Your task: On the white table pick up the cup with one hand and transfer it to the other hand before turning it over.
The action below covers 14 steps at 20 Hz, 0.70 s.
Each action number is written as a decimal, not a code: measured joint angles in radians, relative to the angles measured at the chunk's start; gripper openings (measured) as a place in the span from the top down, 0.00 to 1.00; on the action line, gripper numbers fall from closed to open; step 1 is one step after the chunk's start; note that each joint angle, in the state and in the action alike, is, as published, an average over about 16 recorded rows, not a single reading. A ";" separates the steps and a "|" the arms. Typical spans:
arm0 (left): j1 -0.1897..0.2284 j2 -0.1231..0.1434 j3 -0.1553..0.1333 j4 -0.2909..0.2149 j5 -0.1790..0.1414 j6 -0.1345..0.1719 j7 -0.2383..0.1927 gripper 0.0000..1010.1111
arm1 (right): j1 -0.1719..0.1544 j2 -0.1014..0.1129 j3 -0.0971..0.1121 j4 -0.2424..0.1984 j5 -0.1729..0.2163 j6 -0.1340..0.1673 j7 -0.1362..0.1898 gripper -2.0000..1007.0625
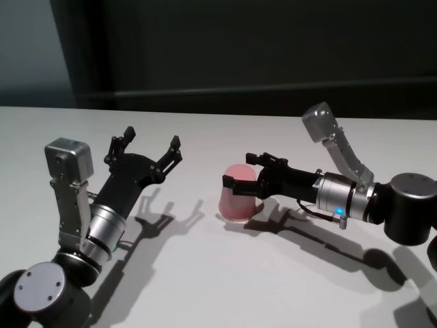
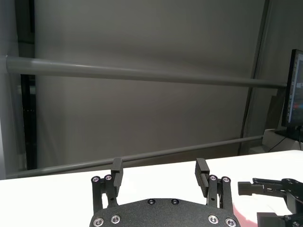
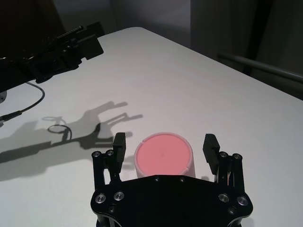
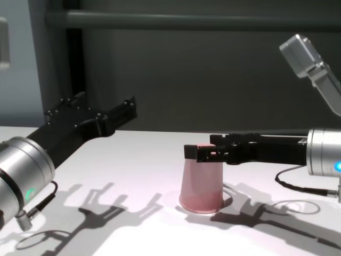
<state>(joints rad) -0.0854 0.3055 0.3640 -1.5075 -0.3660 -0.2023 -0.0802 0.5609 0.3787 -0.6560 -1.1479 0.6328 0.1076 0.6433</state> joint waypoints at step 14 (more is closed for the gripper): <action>0.000 0.000 0.000 0.000 0.000 0.000 0.000 0.01 | -0.042 -0.011 0.097 -0.095 -0.010 -0.024 -0.123 0.01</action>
<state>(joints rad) -0.0854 0.3055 0.3640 -1.5075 -0.3660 -0.2023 -0.0802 0.5191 0.3675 -0.5593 -1.2433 0.6226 0.0834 0.5200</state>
